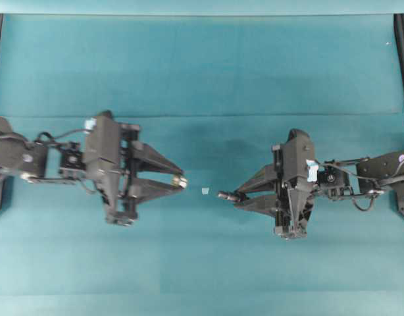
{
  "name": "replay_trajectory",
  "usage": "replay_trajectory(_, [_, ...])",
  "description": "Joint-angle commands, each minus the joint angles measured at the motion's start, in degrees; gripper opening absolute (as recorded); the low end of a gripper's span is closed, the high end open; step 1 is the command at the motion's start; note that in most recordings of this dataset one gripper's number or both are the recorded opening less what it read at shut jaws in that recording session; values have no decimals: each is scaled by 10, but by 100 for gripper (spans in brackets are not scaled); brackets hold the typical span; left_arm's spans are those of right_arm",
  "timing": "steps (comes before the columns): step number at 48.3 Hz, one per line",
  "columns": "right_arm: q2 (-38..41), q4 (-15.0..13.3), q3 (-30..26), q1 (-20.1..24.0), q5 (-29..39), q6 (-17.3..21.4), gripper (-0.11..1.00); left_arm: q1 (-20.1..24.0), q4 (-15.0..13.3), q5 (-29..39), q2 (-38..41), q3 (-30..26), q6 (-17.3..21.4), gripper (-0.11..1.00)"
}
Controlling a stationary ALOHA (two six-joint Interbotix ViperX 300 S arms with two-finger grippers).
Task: Insert the washer onto the shaft with both hands.
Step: 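Bring shaft tip toward washer hole, grippers facing each other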
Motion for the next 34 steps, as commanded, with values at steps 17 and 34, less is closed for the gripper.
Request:
replay_trajectory(17, [-1, 2, 3, 4, -26, 10, 0, -11, 3, -6, 52, -60, -2, 37])
replay_trajectory(34, [4, 2, 1, 4, -40, 9, 0, -11, 3, -6, 65, -70, -2, 37])
